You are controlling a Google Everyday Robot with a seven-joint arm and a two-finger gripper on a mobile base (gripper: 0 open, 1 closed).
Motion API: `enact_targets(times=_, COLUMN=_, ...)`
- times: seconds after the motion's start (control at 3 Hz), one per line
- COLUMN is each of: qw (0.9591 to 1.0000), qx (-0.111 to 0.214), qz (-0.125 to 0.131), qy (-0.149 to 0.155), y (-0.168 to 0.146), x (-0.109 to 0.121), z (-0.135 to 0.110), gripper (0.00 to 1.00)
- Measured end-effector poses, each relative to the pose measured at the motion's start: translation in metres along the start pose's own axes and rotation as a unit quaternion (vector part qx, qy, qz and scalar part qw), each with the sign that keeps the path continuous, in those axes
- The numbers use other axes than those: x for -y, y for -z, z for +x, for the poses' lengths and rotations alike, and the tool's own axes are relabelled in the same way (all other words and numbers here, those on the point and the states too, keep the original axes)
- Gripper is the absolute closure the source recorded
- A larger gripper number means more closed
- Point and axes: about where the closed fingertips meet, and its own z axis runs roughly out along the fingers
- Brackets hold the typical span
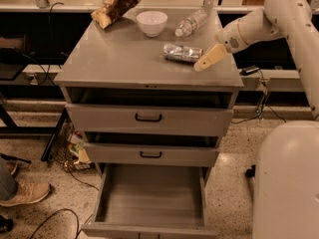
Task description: Pick redbull can from bottom drawer and place on counter
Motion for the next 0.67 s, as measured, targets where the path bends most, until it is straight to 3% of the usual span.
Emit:
enact_targets(times=0.33, qw=0.9991, qx=-0.007, qz=0.042, qy=-0.003, y=0.055, x=0.000, z=0.016, gripper=0.00)
enact_targets(times=0.67, qw=0.9943, qx=-0.032, qz=0.101, qy=-0.013, y=0.126, x=-0.016, z=0.035, gripper=0.00)
